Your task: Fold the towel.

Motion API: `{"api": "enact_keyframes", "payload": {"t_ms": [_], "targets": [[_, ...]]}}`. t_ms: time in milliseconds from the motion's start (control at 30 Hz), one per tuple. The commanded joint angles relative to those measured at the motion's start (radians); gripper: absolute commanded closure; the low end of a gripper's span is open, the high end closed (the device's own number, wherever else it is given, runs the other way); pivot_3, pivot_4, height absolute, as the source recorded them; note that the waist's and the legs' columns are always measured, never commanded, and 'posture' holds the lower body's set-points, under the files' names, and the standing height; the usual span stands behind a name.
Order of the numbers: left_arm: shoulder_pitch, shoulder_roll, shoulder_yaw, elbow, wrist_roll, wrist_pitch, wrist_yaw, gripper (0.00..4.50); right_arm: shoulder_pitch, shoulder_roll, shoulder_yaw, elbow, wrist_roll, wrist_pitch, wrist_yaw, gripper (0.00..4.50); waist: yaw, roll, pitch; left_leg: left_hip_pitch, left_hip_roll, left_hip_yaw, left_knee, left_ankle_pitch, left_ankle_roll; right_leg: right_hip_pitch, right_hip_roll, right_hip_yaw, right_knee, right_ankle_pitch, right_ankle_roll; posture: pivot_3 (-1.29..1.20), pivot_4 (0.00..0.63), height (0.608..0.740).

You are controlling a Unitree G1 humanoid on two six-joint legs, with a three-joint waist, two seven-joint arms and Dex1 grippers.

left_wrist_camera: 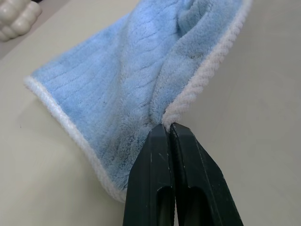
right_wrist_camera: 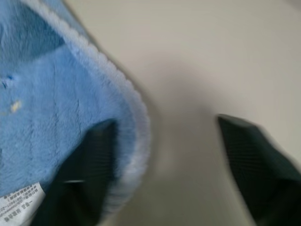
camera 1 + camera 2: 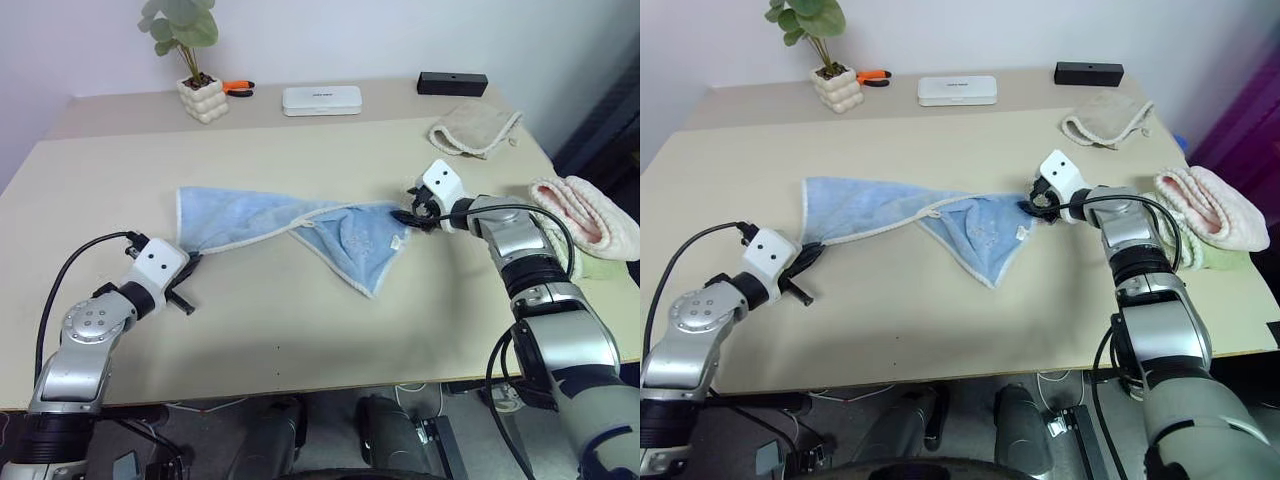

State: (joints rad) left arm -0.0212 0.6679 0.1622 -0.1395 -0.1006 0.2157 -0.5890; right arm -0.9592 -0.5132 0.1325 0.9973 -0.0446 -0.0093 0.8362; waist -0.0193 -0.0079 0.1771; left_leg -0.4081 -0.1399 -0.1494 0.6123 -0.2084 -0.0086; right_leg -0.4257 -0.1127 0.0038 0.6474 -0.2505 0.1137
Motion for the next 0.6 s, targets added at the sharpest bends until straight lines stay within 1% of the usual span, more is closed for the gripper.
{"api": "enact_keyframes", "payload": {"t_ms": [33,67,100,433,533,567,600], "targets": [[0.011,0.012,0.039,-0.068,-0.022,0.034,0.001,4.5,-0.05,0.006,-0.018,0.006,0.013,-0.023,0.059,3.48,0.0,0.0,0.0,0.0,0.0,0.0,0.0,0.0,0.0,0.0,0.0,0.0,0.0,0.0,0.0,0.0,0.15,0.74],[0.012,0.013,0.039,-0.074,-0.022,0.045,-0.001,4.5,-0.048,0.003,-0.018,0.002,0.014,-0.025,0.074,4.07,0.0,0.0,0.0,0.0,0.0,0.0,0.0,0.0,0.0,0.0,0.0,0.0,0.0,0.0,0.0,0.0,0.15,0.74],[0.013,0.014,0.041,-0.078,-0.023,0.052,-0.003,4.5,-0.046,0.001,-0.019,-0.002,0.012,-0.026,0.081,4.47,0.0,0.0,0.0,0.0,0.0,0.0,0.0,0.0,0.0,0.0,0.0,0.0,0.0,0.0,0.0,0.0,0.15,0.74],[0.014,0.016,0.048,-0.093,-0.029,0.077,-0.004,4.5,-0.04,-0.004,-0.024,-0.012,0.006,-0.031,0.087,4.47,-0.001,0.0,0.0,0.0,0.0,0.0,0.0,0.0,0.0,-0.001,0.0,0.001,0.001,0.0,0.0,0.0,0.15,0.74],[-0.368,-0.003,0.107,0.173,-0.047,-0.003,0.116,4.5,-0.223,-0.063,-0.079,0.007,-0.032,-0.141,-0.171,4.47,0.015,0.004,0.011,-0.001,-0.001,-0.001,0.002,0.001,-0.002,-0.001,0.001,0.0,0.002,0.0,0.0,0.0,0.15,0.74],[-0.472,0.0,0.121,0.248,-0.042,-0.033,0.153,4.5,-0.269,-0.074,-0.09,0.014,-0.037,-0.166,-0.218,4.47,0.016,0.003,0.014,-0.004,-0.001,-0.003,0.002,0.005,-0.004,-0.004,0.001,-0.001,0.003,0.002,-0.001,0.0,0.15,0.74],[-0.546,0.009,0.131,0.304,-0.036,-0.058,0.177,4.5,-0.299,-0.08,-0.094,0.02,-0.039,-0.181,-0.242,4.47,0.012,0.002,0.015,-0.011,0.0,-0.004,0.002,0.009,-0.006,-0.01,0.002,-0.002,0.003,0.008,-0.001,0.0,0.15,0.74]]}}
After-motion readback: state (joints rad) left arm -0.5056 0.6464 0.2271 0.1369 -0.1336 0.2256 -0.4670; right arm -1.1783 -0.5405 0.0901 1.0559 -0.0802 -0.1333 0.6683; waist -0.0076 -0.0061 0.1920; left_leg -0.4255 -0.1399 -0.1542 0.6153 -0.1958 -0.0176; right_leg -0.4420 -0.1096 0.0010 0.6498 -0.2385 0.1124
